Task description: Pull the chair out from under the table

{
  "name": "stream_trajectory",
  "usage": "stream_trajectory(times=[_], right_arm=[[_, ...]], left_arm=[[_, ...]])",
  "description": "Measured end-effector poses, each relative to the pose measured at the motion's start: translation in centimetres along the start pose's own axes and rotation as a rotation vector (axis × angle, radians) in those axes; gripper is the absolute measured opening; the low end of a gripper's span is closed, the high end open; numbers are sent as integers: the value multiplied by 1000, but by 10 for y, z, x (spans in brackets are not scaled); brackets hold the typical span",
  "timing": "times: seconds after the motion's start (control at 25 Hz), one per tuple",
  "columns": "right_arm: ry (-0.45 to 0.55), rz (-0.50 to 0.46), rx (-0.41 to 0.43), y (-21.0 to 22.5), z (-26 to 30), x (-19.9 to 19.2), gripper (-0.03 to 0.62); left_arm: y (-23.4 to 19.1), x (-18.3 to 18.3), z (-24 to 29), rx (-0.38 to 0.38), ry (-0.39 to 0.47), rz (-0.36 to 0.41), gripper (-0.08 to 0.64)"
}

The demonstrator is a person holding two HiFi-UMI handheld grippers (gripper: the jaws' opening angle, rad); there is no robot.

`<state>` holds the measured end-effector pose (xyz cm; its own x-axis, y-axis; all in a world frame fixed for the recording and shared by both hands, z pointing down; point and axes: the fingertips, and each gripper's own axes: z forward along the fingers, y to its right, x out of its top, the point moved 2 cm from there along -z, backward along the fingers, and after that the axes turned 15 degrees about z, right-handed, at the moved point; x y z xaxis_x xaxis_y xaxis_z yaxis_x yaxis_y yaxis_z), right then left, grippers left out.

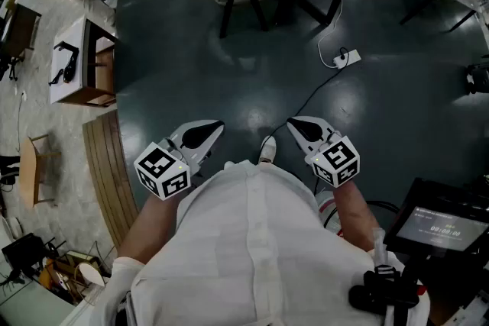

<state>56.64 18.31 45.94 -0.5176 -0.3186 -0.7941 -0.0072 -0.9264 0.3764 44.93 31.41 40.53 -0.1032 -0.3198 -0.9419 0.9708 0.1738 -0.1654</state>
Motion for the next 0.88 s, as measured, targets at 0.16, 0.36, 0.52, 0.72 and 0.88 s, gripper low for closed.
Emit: stream_trajectory(times=[0.16,0.36,0.52,0.72,0.88], right_arm=[[-12,-17,6,-22,23,26,5],[-33,-51,20,-81,59,11,5],[-71,-73,63,-106,90,9,5],[-81,-107,102,-117,125,28,5],[-78,-91,114,-104,155,54,6]], left_arm=[[-28,3,-34,42,29,-30,8],[-40,-37,-109,104,76,-68,8],[-49,-58,-142,172,91,-111,8],[-74,-64,-163,229,100,-124,8],[-104,-58,-161,262,119,-161,8]])
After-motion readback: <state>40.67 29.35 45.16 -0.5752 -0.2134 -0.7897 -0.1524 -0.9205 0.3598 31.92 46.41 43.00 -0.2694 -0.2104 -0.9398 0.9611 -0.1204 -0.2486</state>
